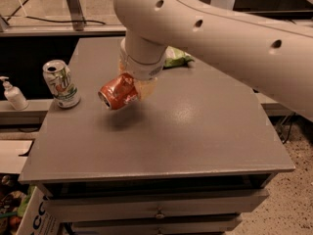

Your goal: Move coke can near 7up can

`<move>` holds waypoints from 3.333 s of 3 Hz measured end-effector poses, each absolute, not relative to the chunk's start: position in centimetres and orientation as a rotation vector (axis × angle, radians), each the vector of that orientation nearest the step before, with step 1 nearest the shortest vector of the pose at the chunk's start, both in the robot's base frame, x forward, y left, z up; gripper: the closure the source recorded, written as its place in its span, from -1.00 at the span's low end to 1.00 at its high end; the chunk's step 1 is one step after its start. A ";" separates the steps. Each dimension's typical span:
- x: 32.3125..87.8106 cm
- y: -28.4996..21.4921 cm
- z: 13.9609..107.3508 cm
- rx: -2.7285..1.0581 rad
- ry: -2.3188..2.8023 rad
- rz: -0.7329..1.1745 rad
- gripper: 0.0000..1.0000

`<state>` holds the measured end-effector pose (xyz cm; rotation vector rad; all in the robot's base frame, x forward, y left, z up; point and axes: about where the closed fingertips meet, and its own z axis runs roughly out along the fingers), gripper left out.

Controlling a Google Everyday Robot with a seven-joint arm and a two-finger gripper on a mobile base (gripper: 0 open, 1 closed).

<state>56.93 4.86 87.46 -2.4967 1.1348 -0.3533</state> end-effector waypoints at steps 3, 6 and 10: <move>61.7 9.5 86.5 -2.410 1.218 -0.369 1.00; 62.5 12.3 84.5 -2.441 1.244 -0.362 0.17; 62.3 13.8 83.7 -2.462 1.219 -0.330 -1.00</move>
Offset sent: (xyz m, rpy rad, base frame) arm 0.0611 0.0514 -0.0144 0.0618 -0.0155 -0.0928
